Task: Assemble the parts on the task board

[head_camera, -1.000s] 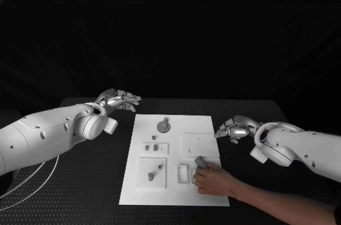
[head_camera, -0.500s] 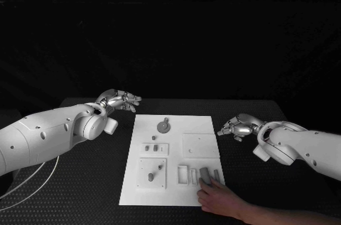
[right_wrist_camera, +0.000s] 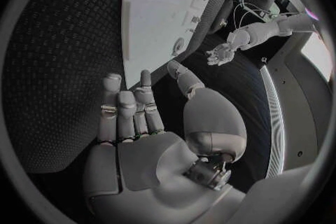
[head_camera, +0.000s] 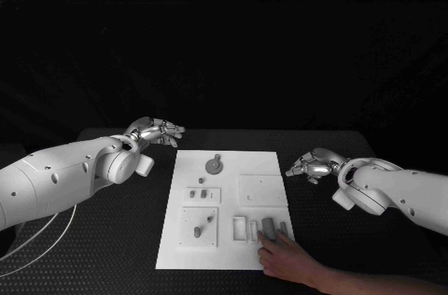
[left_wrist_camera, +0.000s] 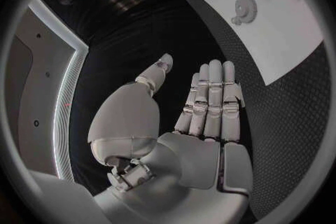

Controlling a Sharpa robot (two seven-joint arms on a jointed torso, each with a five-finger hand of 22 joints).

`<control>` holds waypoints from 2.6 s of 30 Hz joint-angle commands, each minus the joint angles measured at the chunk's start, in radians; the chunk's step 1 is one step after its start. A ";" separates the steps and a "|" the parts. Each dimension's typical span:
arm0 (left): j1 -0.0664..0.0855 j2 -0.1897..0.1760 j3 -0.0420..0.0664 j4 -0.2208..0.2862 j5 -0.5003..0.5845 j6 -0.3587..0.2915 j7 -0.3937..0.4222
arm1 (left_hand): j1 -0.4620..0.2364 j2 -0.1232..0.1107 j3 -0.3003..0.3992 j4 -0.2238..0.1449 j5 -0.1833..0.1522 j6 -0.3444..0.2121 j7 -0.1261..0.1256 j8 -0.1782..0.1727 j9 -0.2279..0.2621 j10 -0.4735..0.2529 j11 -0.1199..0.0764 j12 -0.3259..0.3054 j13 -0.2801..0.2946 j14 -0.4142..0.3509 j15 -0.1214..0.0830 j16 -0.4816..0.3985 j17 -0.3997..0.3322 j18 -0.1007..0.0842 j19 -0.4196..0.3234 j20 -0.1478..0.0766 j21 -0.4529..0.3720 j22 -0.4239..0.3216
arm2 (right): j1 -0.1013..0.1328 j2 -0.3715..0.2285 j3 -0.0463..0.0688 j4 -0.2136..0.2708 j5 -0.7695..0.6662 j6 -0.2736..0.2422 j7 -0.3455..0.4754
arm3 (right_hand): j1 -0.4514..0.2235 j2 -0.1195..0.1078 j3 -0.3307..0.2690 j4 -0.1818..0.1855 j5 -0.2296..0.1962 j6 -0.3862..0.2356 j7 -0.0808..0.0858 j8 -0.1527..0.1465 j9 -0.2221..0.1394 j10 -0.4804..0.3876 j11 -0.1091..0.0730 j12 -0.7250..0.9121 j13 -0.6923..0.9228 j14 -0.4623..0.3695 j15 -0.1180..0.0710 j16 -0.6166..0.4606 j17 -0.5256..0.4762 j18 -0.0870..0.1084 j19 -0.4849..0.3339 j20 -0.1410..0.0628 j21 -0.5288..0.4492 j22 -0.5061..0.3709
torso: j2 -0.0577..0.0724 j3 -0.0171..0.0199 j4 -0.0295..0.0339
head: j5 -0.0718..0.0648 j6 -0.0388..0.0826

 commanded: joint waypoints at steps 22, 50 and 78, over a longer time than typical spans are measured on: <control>0.001 -0.001 0.001 0.004 0.004 0.010 0.009 | 0.004 0.008 -0.001 -0.004 -0.004 0.004 -0.002 0.006 -0.002 0.003 -0.005 0.004 0.001 -0.004 0.007 -0.005 0.003 0.001 -0.001 0.006 -0.007 0.002 | 0.000 0.002 0.000 -0.001 -0.007 0.005 0.001 | -0.009 -0.004 0.004 0.004 0.003 0.003 0.007 -0.004 0.002 0.009 0.002 -0.001 0.003 0.006 -0.002 0.004 -0.001 0.013 0.005 -0.005 0.005 0.002 | 0.000 -0.0004 0.0002 | 0.000 -0.001; 0.001 -0.001 0.001 0.009 0.004 0.008 0.011 | 0.003 0.007 -0.002 -0.004 -0.004 0.004 -0.002 0.006 -0.002 0.003 -0.005 0.004 0.001 -0.004 0.007 -0.006 0.004 0.001 -0.001 0.006 -0.007 0.003 | 0.057 -0.005 0.007 0.241 -0.005 0.274 -0.412 | -0.047 0.044 0.021 0.031 0.002 0.052 -0.014 0.002 0.011 0.054 -0.020 -0.007 0.013 0.042 -0.023 0.009 -0.003 0.013 0.033 -0.022 0.014 0.000 | -0.002 -0.0024 -0.0007 | -0.009 -0.003; 0.001 -0.003 0.001 0.014 0.004 0.006 0.011 | 0.001 0.007 -0.003 -0.003 -0.004 0.005 -0.002 0.006 -0.002 0.003 -0.005 0.004 0.002 -0.004 0.007 -0.007 0.004 0.001 -0.001 0.006 -0.008 0.003 | 0.057 0.042 -0.009 0.292 -0.136 0.397 -0.547 | -0.141 0.040 0.020 0.079 0.002 0.094 -0.028 -0.003 0.010 0.102 -0.034 -0.014 0.035 0.088 -0.035 0.013 -0.003 0.013 0.062 -0.043 0.027 0.002 | 0.000 -0.0012 0.0002 | -0.016 -0.019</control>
